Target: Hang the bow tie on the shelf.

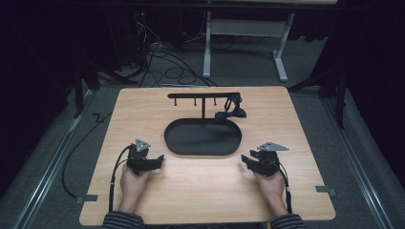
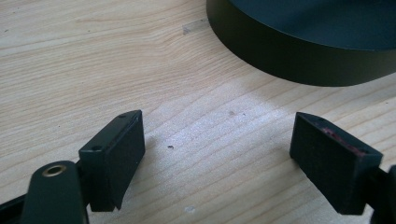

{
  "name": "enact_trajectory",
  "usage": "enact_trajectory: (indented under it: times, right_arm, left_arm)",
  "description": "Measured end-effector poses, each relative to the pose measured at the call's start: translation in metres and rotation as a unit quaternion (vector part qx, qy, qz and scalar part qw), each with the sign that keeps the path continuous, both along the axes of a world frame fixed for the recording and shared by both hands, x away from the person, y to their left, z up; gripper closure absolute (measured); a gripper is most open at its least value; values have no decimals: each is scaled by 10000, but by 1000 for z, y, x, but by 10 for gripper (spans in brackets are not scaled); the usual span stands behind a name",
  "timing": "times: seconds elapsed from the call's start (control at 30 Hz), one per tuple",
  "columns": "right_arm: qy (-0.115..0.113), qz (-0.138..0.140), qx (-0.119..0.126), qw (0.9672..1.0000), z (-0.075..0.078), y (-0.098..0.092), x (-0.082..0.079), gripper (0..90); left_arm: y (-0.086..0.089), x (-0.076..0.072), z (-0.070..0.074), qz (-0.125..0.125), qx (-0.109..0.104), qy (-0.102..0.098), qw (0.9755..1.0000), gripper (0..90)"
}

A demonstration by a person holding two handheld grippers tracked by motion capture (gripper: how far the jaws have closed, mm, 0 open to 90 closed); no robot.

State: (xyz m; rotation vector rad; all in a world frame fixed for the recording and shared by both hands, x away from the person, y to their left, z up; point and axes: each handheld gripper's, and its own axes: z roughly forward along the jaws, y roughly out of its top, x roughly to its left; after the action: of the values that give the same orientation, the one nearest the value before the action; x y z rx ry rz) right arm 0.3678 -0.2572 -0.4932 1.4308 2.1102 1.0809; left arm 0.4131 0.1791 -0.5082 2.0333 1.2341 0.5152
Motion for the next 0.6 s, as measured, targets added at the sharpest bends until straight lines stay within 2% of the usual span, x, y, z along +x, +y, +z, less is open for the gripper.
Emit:
enact_trajectory:
  times: [0.37,0.53,0.6]
  right_arm:
    - [78,-73,-327,9994,-9,7,3,508]
    - [-29,18,-705,9975,-9,13,3,463]
    - [-3,9,-674,9977,-9,12,4,455]
  left_arm:
    - [0,0,0,0,2,0,10000,185]
    - [0,0,0,0,4,0,10000,185]
    - [0,0,0,7,8,-9,10000,184]
